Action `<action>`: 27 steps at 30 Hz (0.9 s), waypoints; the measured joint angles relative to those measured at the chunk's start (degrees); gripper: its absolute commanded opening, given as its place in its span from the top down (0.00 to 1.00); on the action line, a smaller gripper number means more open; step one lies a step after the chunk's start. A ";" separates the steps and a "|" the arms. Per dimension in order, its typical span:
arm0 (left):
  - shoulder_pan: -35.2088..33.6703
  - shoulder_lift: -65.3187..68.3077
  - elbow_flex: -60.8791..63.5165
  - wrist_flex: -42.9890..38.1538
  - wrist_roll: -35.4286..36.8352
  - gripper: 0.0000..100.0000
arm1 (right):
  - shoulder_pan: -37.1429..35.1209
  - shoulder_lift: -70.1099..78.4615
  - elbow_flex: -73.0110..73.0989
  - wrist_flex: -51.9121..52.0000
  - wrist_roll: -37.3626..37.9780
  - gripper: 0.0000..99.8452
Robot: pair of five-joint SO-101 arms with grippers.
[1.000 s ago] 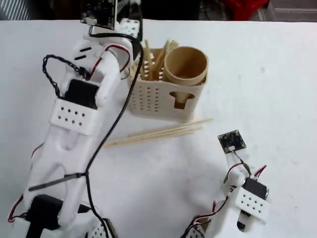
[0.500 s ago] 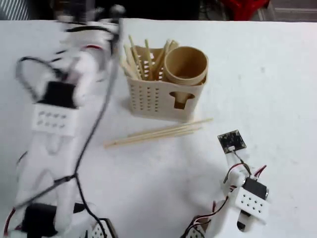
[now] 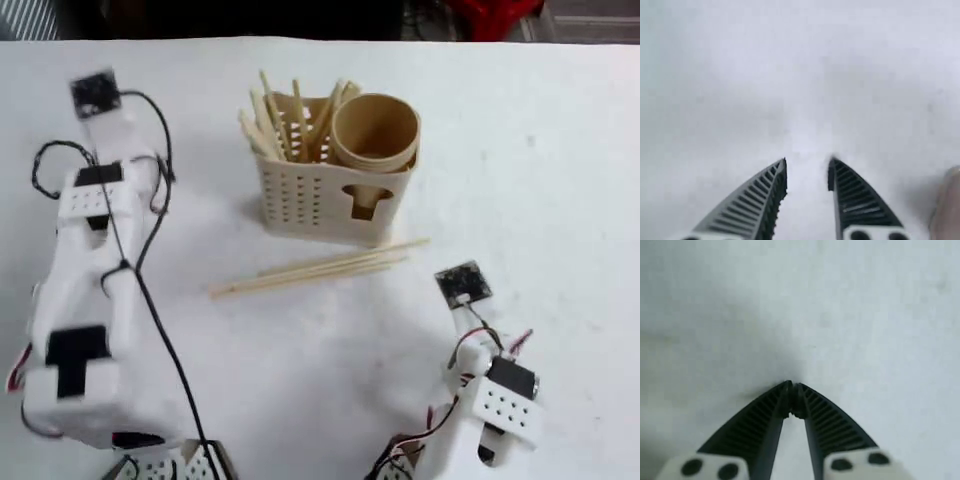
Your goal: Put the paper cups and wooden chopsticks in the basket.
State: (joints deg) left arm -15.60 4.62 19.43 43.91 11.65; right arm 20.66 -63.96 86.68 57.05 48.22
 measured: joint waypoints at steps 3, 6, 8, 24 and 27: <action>-0.53 6.77 -2.81 0.00 -2.46 0.70 | -6.33 0.26 -4.84 3.43 0.62 0.98; -2.02 12.22 -7.30 0.00 -3.16 0.72 | -12.66 0.26 -14.95 9.93 -5.54 0.98; -3.52 15.30 -10.11 0.00 -3.16 0.72 | -17.76 0.35 -22.51 14.77 -9.05 0.98; -6.15 22.77 -17.58 0.00 -3.16 0.72 | -55.38 40.35 -45.45 6.15 -2.55 0.87; -6.33 22.77 -17.58 0.00 -3.16 0.72 | -55.21 47.21 -45.45 0.09 5.98 0.87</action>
State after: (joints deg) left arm -21.93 27.38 1.85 43.91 8.48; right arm -34.55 -16.75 41.23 57.14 54.20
